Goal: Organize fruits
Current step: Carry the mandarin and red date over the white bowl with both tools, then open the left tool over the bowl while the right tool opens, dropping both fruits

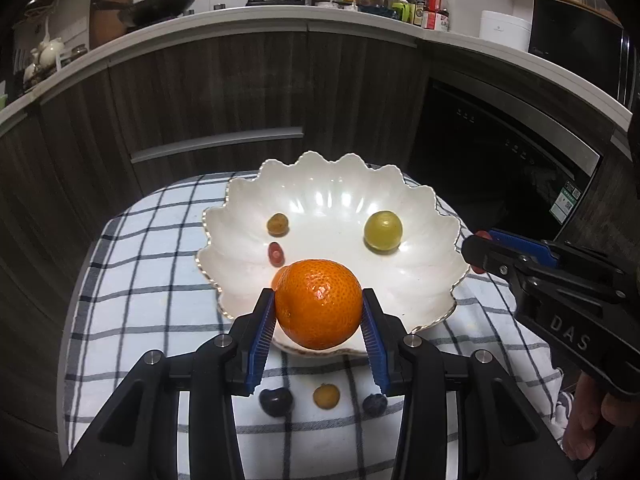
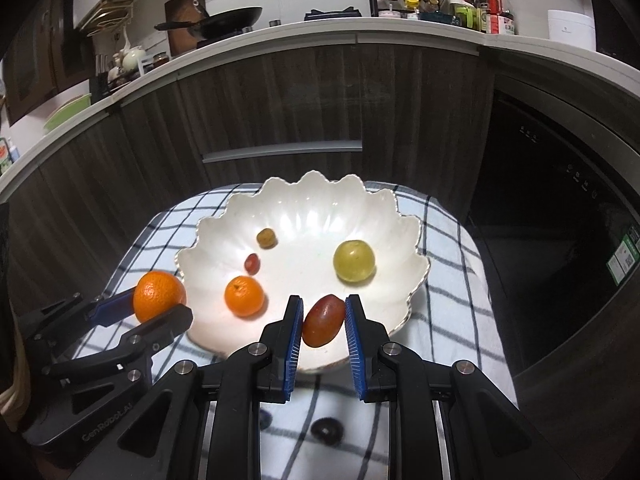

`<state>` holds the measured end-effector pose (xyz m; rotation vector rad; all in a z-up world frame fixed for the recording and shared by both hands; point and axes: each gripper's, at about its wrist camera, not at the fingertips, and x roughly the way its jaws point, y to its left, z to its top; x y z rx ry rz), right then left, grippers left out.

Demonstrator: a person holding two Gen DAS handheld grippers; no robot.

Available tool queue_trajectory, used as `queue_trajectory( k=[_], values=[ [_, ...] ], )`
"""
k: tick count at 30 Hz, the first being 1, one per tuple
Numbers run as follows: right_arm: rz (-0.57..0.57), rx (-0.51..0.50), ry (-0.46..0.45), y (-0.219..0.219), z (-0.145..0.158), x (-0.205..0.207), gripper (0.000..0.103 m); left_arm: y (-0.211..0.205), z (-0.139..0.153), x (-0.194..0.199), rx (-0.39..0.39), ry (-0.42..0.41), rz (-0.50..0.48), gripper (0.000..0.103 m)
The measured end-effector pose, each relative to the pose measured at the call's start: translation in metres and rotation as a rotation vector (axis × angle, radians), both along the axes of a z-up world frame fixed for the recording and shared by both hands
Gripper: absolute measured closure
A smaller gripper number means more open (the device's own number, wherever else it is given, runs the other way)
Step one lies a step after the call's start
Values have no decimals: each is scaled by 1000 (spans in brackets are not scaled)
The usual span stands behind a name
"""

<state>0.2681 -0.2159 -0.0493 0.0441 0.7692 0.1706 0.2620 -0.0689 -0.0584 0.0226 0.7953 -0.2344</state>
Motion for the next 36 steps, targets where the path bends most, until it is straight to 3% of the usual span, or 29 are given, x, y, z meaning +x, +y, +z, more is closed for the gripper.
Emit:
queue_trajectory(
  k=[15,34,36],
  values=[
    [-16,-13,-10,-10,-1,39,80,-7,-11,30,-10,29,5,62],
    [-18,-12,56,-14,-25,66,80,-15,-34,45,-11,88,-26,61],
    [-12,-9,66,-13,-27,68,80,-15,-35,46,-15,96,-27,56]
  ],
)
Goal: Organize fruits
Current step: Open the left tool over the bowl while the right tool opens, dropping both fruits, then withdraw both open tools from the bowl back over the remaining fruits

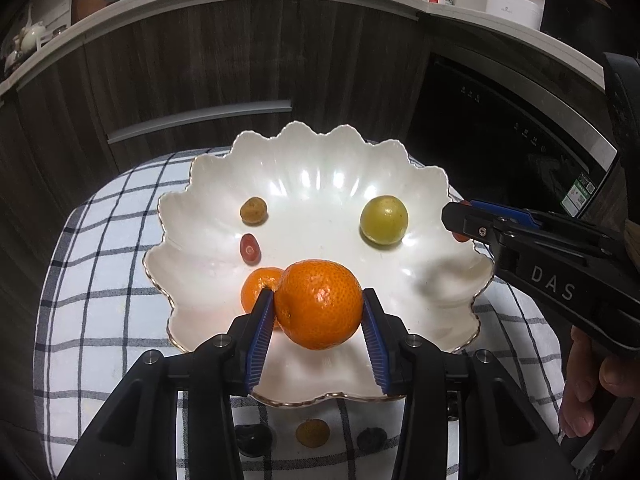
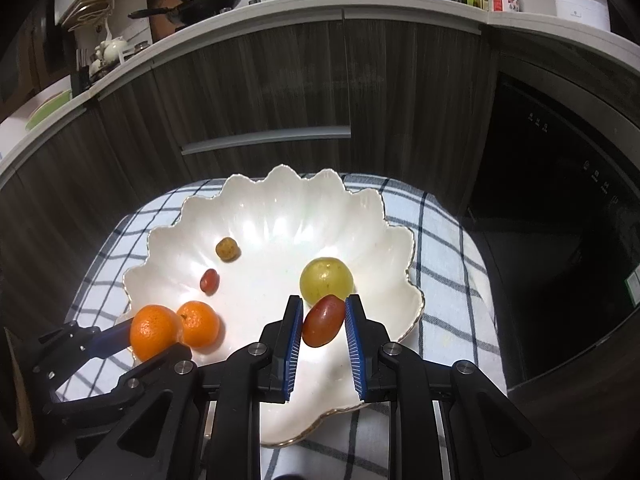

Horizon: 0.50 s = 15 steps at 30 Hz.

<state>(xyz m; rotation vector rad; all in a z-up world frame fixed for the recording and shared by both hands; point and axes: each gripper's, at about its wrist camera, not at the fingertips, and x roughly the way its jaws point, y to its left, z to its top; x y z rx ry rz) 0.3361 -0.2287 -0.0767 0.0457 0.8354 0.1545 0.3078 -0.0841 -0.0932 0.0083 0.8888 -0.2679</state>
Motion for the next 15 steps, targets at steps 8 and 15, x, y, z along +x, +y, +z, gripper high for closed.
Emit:
queue_trajectory(
  k=[8,15],
  values=[
    [-19,1,3,-2,1,2,61,7,10,-3,41,-47,53,23],
    [-63,-16,-51,-4,14,-7,30,18,20,-5,56,-82,115,4]
  ],
)
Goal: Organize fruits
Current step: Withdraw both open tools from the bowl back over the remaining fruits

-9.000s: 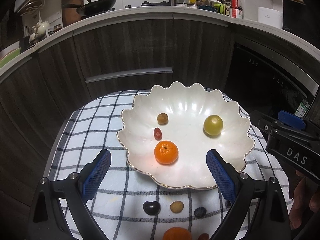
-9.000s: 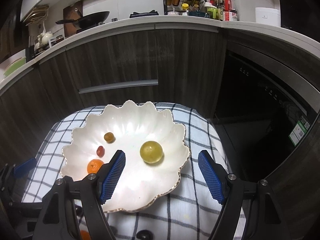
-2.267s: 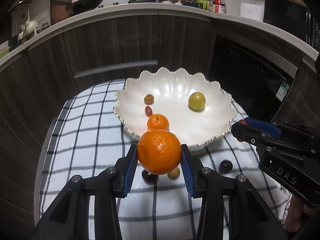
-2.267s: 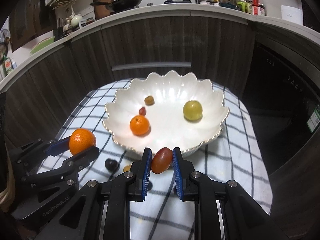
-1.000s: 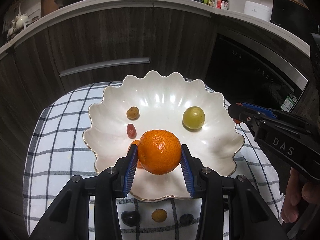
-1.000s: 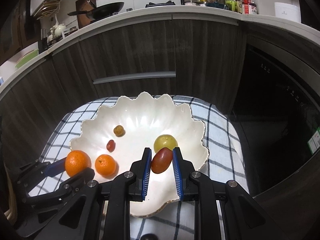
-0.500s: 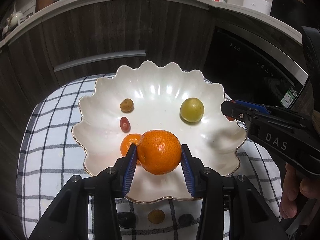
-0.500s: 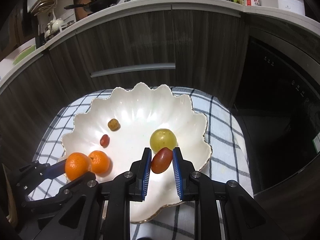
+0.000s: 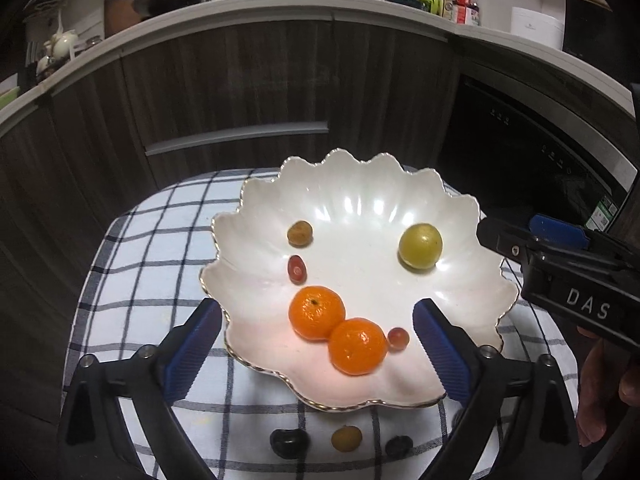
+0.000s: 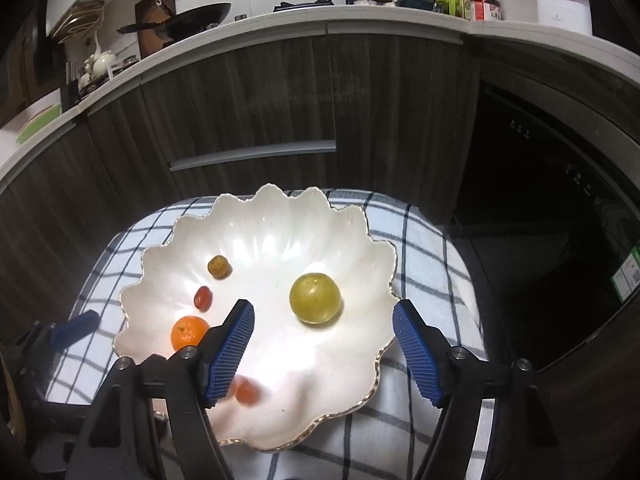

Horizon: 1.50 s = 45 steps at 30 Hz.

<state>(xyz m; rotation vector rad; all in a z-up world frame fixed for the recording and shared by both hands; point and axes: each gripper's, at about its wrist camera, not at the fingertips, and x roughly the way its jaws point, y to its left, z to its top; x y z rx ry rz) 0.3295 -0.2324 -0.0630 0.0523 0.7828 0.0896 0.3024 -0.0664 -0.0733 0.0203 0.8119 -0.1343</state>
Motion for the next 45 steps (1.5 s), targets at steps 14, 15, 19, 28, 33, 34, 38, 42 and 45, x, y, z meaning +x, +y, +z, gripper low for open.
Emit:
queue_trajectory(
  k=[14,15,19,28,33,34,38,42,45],
  values=[
    [-11,-3,-48,7,22,-14,30,16,26,-12,0,-56,44,1],
    [-13,-3,-51,7,24,-15,30,17,27,-13,-1,-58,46,1],
    [-19,-5,-63,9,29,-21,30,21,33,-19,-1,-71,50,1],
    [-36,-9,-78,11,37,-34,30,29,43,-34,5,-96,58,1],
    [-36,-19,-88,15,41,-41,30,35,46,-41,14,-108,63,1],
    [-36,-21,-89,16,42,-43,30,36,47,-43,15,-110,64,1],
    [-35,-31,-103,20,45,-51,30,42,48,-49,16,-116,70,1],
    [-30,-45,-107,25,44,-57,30,45,49,-57,35,-131,66,1],
    [-26,-42,-101,28,41,-62,30,47,49,-62,34,-137,65,1]
  ],
)
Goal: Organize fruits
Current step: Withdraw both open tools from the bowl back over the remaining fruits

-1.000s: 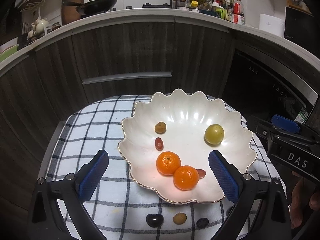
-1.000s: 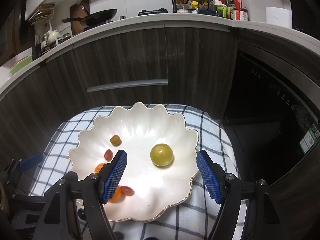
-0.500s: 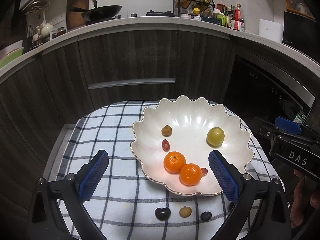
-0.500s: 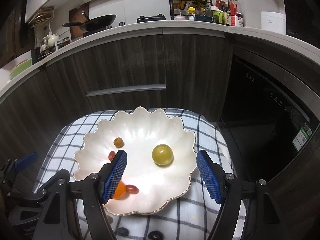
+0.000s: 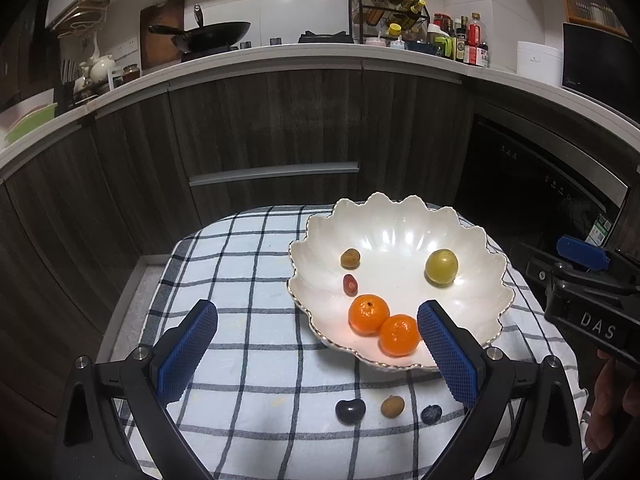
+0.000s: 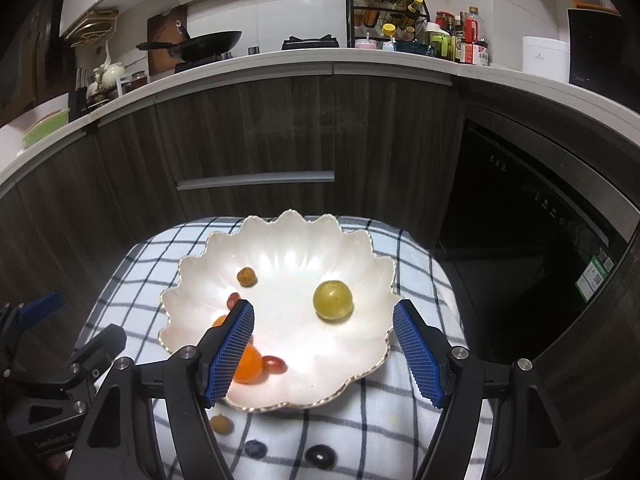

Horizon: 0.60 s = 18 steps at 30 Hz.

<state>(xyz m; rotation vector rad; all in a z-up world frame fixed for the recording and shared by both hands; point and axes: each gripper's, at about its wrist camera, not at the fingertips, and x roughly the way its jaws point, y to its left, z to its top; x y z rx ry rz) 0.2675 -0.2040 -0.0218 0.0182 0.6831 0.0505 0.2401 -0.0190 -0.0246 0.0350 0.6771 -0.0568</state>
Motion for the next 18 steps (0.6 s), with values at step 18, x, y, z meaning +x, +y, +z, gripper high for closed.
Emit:
queue_trajectory(
  k=[18],
  values=[
    [-10,12,54,15,-33,-27,30,8,-27,-24,11,0,-28,2]
  ],
)
